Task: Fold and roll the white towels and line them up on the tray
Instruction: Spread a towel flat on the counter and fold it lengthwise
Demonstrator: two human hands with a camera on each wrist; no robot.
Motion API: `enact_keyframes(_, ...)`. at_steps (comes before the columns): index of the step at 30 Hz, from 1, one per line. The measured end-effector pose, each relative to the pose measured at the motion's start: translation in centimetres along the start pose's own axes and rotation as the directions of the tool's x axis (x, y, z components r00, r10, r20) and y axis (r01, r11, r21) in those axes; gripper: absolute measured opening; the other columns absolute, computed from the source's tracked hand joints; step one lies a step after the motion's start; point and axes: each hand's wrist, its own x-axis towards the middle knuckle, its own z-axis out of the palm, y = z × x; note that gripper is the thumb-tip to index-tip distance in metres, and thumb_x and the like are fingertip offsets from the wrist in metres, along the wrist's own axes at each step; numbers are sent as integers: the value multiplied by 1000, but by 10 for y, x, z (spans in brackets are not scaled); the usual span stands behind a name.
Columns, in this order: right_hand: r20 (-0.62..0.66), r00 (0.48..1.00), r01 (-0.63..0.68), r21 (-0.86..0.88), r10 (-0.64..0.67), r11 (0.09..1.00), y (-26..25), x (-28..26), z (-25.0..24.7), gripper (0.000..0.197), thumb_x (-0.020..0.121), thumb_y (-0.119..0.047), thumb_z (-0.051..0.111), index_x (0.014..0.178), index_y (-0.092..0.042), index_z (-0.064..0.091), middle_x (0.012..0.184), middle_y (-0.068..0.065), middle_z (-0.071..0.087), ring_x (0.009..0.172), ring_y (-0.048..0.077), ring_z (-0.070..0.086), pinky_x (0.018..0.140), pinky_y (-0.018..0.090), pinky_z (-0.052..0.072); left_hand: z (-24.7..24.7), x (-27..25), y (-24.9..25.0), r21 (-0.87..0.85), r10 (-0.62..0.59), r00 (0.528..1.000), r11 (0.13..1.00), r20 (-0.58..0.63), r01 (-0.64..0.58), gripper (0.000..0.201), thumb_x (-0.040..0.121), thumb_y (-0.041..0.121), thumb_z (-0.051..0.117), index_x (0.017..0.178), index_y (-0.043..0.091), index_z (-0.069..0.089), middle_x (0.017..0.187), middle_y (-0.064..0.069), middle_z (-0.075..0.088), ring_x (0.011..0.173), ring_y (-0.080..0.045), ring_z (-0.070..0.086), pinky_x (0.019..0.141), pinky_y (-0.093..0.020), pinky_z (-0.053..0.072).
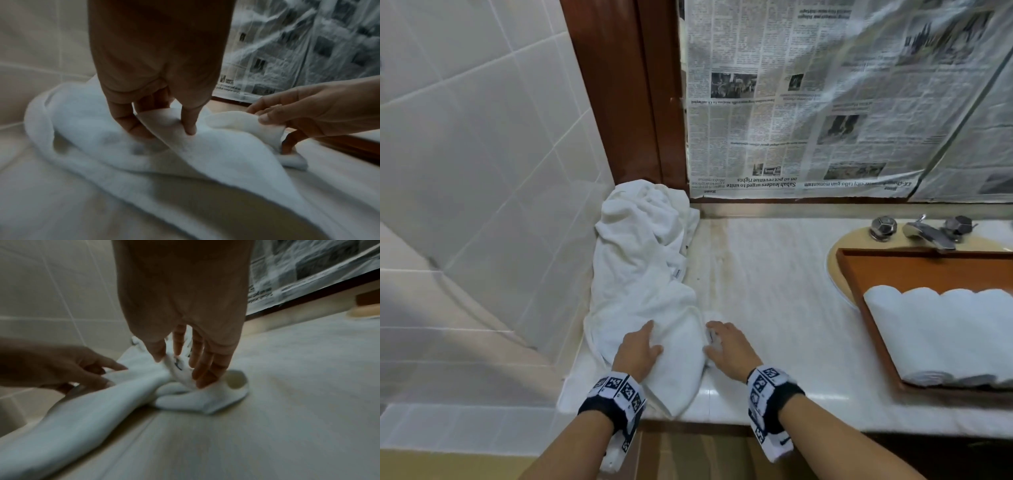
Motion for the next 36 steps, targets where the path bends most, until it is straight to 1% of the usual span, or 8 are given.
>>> enact_keyframes(5, 15, 1000, -19, -36, 19, 999, 5, 7, 3, 73, 86, -40, 61, 149, -22, 30, 139, 3, 47, 128, 25, 46, 104, 48, 42, 10, -7, 6, -25, 73, 994, 997, -85, -76, 23, 93, 22, 60, 108, 10, 73, 108, -8, 72, 107, -28, 63, 81, -28, 42)
enact_keyframes(8, 23, 1000, -9, 16, 9, 1000, 16, 1, -7, 79, 85, -35, 66, 152, -18, 29, 135, 4, 54, 123, 24, 52, 103, 40, 43, 15, -19, 17, -55, 145, 989, 988, -11, -145, 16, 87, 30, 58, 83, 18, 68, 84, 1, 69, 87, -21, 63, 70, -26, 34)
enact_keyframes(11, 8, 1000, -26, 21, 26, 999, 37, -16, -23, 70, 86, -25, 64, 150, -16, 37, 119, 4, 65, 105, 22, 61, 94, 35, 49, 33, -39, 35, -88, 242, 967, 968, 77, -235, 26, 85, 38, 62, 90, 14, 72, 86, 1, 69, 85, -14, 60, 71, -23, 33)
enact_keyframes(16, 70, 997, -39, 36, 37, 999, 82, -64, -52, 43, 77, -33, 61, 118, -22, 67, 106, -3, 71, 94, 17, 64, 90, 36, 53, 69, -79, 80, -139, 388, 871, 922, 300, -363, 23, 74, 45, 56, 64, 24, 55, 65, 9, 54, 72, -13, 53, 64, -17, 31)
enact_keyframes(20, 34, 998, -52, 32, 51, 998, 116, -99, -72, 27, 80, -26, 65, 106, -24, 72, 94, -8, 70, 86, 12, 63, 79, 24, 51, 88, -96, 113, -158, 418, 860, 908, 295, -387, 21, 85, 36, 66, 102, 24, 70, 96, 7, 70, 91, -9, 59, 82, -26, 44)
enact_keyframes(26, -11, 1000, -17, 29, 17, 999, 133, -128, -85, 12, 86, -21, 63, 96, -17, 69, 91, -1, 69, 84, 19, 61, 71, 26, 45, 82, -91, 115, -132, 159, 984, 980, 84, -147, 75, 92, 35, 69, 153, 16, 30, 118, -16, 66, 108, -30, 62, 91, -30, 44)
enact_keyframes(29, -27, 1000, 5, 44, -4, 999, 128, -134, -84, 16, 88, -21, 62, 102, -19, 69, 96, 0, 69, 86, 18, 61, 70, 25, 47, 78, -81, 99, -52, 52, 994, 998, 95, -47, 80, 93, 31, 67, 155, 9, 23, 128, -17, 63, 119, -35, 58, 100, -35, 42)
enact_keyframes(36, -72, 997, 9, 81, -4, 997, 115, -146, -72, 22, 89, -21, 60, 108, -16, 70, 96, 0, 69, 85, 17, 61, 75, 28, 48, 75, -92, 81, -1, 125, 990, 992, 66, -125, 33, 91, 21, 70, 122, 11, 68, 117, -11, 70, 111, -28, 62, 89, -27, 40)
